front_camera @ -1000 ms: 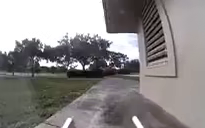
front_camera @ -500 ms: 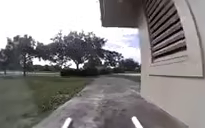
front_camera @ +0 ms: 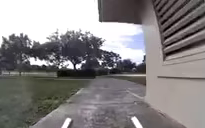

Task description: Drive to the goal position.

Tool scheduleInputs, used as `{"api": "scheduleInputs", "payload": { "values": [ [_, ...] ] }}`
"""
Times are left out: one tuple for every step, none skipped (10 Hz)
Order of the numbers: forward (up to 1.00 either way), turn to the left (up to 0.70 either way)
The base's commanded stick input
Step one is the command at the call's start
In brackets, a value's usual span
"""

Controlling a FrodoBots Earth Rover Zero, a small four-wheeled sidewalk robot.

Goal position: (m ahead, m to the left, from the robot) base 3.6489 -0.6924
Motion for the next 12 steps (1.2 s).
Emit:
{"api": "scheduleInputs", "payload": {
  "values": [
    [0.69,0.03],
    [0.69,0.03],
    [0.69,0.03],
    [0.69,0.03],
    [0.69,0.03],
    [0.69,0.03],
    [0.69,0.03],
    [0.69,0.03],
    [0.69,0.03],
    [0.69,0.03],
    [0.69,0.03],
    [0.69,0.03]
  ]
}}
